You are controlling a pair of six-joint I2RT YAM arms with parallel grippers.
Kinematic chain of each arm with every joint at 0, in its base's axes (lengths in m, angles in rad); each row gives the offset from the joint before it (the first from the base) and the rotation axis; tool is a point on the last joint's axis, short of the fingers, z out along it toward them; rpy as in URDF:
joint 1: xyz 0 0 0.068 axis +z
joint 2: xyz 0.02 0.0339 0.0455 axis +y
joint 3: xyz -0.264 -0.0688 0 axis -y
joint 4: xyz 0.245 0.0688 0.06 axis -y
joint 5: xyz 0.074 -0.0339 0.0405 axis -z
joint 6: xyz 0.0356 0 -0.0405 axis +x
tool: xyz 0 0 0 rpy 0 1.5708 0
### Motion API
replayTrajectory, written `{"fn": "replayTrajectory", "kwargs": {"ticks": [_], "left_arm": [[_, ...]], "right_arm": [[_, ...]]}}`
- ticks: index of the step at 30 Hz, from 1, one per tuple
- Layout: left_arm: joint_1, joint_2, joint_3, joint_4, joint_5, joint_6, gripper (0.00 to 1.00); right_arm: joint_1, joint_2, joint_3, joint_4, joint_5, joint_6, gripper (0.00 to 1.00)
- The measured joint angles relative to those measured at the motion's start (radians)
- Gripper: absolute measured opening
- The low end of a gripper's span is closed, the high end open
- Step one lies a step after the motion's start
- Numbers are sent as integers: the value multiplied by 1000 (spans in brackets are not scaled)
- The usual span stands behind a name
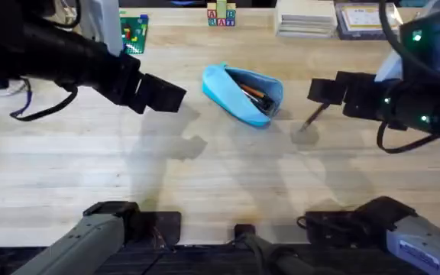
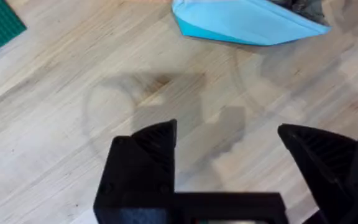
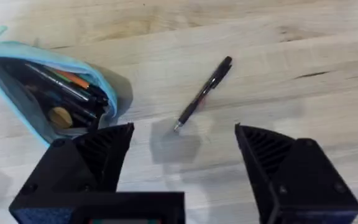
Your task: Unzip the bag, pick up the pens from the table one at a time and place them inside, then zip the bag closed.
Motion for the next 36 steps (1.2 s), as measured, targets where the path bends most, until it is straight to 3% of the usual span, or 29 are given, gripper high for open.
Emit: {"fn": "replayTrajectory", "kwargs": {"ticks": [9,15,16,18,24,29,31,36], "left_arm": [[0,0,0,0,0,0,995],[0,0,0,0,0,0,995],[0,0,0,0,0,0,995],[0,0,0,0,0,0,995],[0,0,0,0,0,0,995],[0,0,0,0,0,0,995],[0,0,0,0,0,0,995],[0,0,0,0,0,0,995]], "right_arm": [[0,21,31,-82,12,62,996],[0,149,180,-203,13,143,997],[0,223,245,-229,13,189,997],[0,291,272,-231,13,278,997],[-12,343,272,-234,13,417,997],[-71,371,272,-234,11,484,997],[-166,418,273,-229,-51,509,997],[-222,479,273,-212,-109,511,998]]}}
